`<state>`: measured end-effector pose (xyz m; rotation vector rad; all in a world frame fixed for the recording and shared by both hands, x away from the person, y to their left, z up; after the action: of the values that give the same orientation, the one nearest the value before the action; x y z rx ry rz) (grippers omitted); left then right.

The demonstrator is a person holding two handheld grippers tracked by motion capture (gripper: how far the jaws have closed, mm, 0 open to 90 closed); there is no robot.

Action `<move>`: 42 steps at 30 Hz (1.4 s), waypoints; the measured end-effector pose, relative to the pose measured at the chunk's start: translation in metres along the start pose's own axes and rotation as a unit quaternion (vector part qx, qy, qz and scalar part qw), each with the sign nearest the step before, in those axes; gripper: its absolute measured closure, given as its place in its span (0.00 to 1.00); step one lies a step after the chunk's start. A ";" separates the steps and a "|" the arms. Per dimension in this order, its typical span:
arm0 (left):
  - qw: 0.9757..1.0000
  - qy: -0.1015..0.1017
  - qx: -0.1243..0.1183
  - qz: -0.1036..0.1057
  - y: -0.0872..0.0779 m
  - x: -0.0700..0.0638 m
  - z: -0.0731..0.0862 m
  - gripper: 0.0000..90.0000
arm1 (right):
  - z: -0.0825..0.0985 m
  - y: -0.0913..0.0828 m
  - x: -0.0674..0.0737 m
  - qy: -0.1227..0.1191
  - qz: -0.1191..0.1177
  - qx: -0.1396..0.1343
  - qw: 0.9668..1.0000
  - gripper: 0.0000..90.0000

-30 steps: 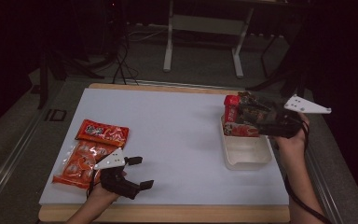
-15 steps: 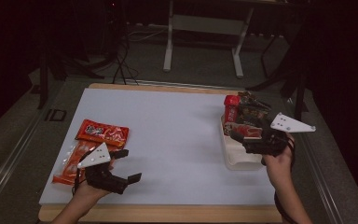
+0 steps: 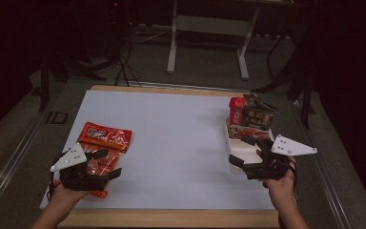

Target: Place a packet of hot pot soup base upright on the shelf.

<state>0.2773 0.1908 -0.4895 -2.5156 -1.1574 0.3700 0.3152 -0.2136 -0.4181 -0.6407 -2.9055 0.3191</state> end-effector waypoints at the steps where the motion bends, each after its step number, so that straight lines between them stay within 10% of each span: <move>1: 1.000 -0.002 -0.002 -0.008 -0.006 0.008 0.003 0.22 | 0.002 0.001 0.004 -0.001 -0.001 0.000 1.000 0.15; 9: 0.998 -0.015 0.002 -0.060 -0.027 0.039 0.015 0.44 | 0.006 0.001 0.011 -0.006 0.001 -0.003 1.000 0.15; 19: 0.990 -0.052 0.030 -0.127 -0.050 0.087 0.041 0.80 | 0.016 -0.004 0.017 0.001 0.002 -0.001 1.000 0.15; 23: 0.981 -0.058 0.068 -0.173 -0.052 0.109 0.062 0.98 | 0.021 -0.005 0.014 0.008 0.002 0.003 1.000 0.15; 25: 0.980 -0.064 0.072 -0.173 -0.052 0.111 0.065 1.00 | 0.023 -0.003 0.014 0.009 0.001 0.004 1.000 0.16; 31: 0.963 -0.062 0.143 -0.218 -0.039 0.130 0.093 1.00 | 0.022 -0.002 0.016 0.006 -0.005 0.005 1.000 0.16; 42: 0.952 -0.046 0.200 -0.228 -0.028 0.138 0.111 1.00 | 0.023 -0.004 0.013 0.009 -0.001 0.004 1.000 0.16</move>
<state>0.3038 0.3359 -0.5913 -1.8377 -1.4810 0.5360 0.2980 -0.2155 -0.4387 -0.6370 -2.8866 0.3238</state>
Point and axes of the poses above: each handheld gripper's, and its own axes: y roughly forward along the jaws, z roughly out of its underside, x roughly to its left, the point moved 8 cm from there along y, roughly forward along the jaws, and after that the axes turned 7 degrees about -z, right-handed, at the moved point
